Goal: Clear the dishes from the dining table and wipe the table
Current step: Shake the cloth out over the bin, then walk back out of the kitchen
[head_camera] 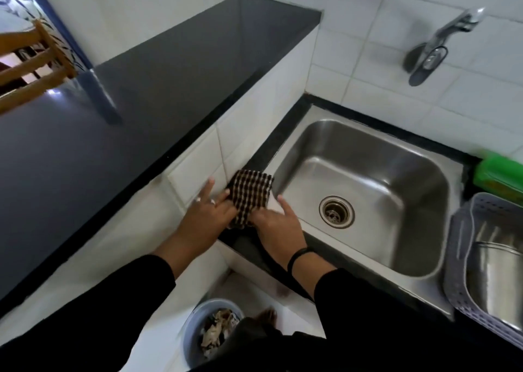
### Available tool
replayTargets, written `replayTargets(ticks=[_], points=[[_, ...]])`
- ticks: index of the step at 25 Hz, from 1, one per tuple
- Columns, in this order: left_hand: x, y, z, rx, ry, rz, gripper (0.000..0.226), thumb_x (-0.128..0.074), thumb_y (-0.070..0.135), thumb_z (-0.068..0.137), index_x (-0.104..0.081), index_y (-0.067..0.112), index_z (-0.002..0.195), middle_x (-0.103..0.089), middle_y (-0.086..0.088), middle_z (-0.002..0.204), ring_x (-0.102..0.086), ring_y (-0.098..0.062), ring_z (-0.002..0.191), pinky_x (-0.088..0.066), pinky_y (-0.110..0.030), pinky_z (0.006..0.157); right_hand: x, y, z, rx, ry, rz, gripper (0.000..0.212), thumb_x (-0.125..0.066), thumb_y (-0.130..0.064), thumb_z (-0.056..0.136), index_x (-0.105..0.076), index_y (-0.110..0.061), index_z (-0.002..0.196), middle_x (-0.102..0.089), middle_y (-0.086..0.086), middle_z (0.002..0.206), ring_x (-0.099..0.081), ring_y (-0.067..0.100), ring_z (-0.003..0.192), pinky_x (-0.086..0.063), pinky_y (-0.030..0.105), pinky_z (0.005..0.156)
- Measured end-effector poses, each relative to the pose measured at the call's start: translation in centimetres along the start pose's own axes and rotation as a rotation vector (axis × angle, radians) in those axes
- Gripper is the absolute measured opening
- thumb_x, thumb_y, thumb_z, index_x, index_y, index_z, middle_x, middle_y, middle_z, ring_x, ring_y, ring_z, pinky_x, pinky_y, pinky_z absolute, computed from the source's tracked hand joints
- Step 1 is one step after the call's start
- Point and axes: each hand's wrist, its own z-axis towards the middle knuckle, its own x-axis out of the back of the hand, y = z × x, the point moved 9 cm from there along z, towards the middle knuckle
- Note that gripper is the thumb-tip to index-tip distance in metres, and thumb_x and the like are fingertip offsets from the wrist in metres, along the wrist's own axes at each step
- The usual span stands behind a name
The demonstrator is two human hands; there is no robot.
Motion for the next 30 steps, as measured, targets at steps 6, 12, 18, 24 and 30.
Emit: replayTargets(ticks=[6,12,18,24,30], points=[[-2.2,-0.5,-2.8,0.11,-0.126,-0.083,0.036,-0.072,-0.008,0.061,-0.07,0.004,0.095,-0.07,-0.015,0.107,-0.066,-0.031,0.104,-0.037,-0.054,0.102,-0.8,-2.6,-0.6,0.215,0.099,0.067,0.015,-0.059,-0.026,0.089,-0.072,-0.027,0.097,-0.073,-0.011,0.1,-0.067,0.007,0.089,-0.038,0.034,0.098],[-0.8,1.3,-2.2,0.224,-0.16,-0.181,0.045,-0.06,0.01,0.069,-0.066,0.008,0.114,-0.064,-0.011,0.122,-0.058,-0.027,0.118,-0.035,-0.063,0.102,-3.2,-2.5,-2.8,0.193,-0.219,0.05,0.042,-0.053,-0.036,0.092,-0.053,-0.029,0.133,-0.052,-0.008,0.141,-0.046,0.013,0.131,-0.024,0.053,0.113],[-5.5,3.8,-0.7,0.402,-0.411,-0.24,0.065,-0.029,0.052,0.092,-0.038,0.015,0.144,-0.033,-0.01,0.152,-0.028,-0.03,0.141,-0.011,-0.062,0.11,-0.6,3.0,-8.9,0.013,-0.194,-0.046,0.043,-0.058,-0.049,0.086,-0.061,-0.032,0.125,-0.057,-0.006,0.135,-0.049,0.017,0.129,-0.026,0.055,0.11],[-6.3,6.7,-0.9,0.439,-0.541,-0.2,0.071,-0.033,0.058,0.093,-0.021,0.018,0.15,-0.015,-0.011,0.158,-0.012,-0.03,0.145,0.001,-0.059,0.112,3.5,6.9,-16.3,-0.197,-0.102,0.004,0.038,-0.06,-0.046,0.087,-0.064,-0.029,0.121,-0.06,-0.006,0.131,-0.052,0.015,0.125,-0.031,0.051,0.109],[0.1,23.0,0.0,0.138,-0.42,-0.433,0.058,-0.045,0.047,0.091,-0.034,0.027,0.145,-0.031,0.002,0.154,-0.029,-0.019,0.14,-0.008,-0.049,0.115,6.5,9.3,-26.3,-0.388,0.013,-0.035,0.044,-0.071,-0.041,0.079,-0.066,-0.026,0.119,-0.065,-0.006,0.122,-0.06,0.015,0.116,-0.041,0.047,0.103]])
